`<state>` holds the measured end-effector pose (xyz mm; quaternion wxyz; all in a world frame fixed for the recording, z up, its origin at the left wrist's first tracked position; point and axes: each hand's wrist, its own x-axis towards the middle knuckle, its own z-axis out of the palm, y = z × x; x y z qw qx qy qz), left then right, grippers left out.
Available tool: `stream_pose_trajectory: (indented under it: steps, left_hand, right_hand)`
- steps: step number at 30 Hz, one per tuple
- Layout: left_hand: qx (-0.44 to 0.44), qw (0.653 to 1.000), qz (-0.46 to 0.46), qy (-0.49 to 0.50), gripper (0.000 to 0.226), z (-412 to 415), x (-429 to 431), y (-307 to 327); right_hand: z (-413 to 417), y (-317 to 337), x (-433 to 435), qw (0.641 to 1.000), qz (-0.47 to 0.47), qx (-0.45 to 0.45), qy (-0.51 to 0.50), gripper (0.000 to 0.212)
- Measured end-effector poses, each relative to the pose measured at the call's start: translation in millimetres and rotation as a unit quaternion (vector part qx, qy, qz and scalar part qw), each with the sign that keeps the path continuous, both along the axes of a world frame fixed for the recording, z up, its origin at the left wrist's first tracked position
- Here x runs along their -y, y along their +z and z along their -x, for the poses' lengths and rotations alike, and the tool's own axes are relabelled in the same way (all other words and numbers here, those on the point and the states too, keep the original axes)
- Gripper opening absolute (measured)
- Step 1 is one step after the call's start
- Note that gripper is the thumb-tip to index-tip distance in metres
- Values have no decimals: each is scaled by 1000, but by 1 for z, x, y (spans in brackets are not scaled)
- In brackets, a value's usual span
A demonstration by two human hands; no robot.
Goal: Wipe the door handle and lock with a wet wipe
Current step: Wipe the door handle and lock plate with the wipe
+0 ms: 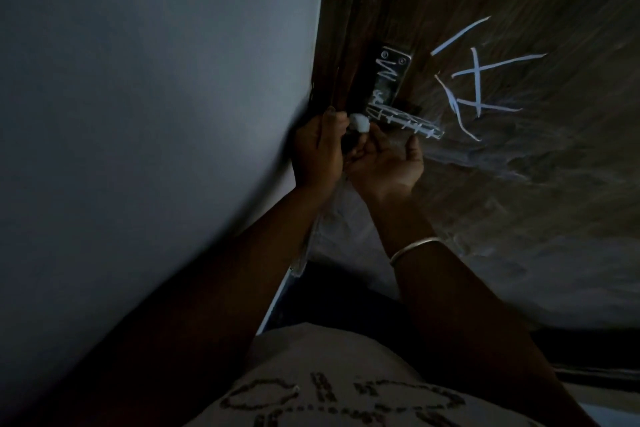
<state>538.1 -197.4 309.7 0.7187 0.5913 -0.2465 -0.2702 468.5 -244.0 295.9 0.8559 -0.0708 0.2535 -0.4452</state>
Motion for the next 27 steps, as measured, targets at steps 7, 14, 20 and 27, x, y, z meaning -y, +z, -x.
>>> stream_pose_trajectory:
  steps: [7, 14, 20, 27]
  left_hand:
    - [-3, 1000, -13, -4, 30, 0, 0, 0]
    - [-15, 1000, -11, -2, 43, -2, 3, -2]
    - [0, 1000, -12, 2, 33, -6, 2, -6]
    - [13, 1000, -9, -3, 31, -7, 0, -11]
  right_hand:
    - [2, 0, 5, 1000, 1, 16, 9, 78]
    - [6, -6, 7, 1000, -17, 10, -25, 71]
    - [-13, -2, 3, 1000, 2, 14, 9, 67]
    - [-16, -2, -14, 999, 42, -29, 2, 31]
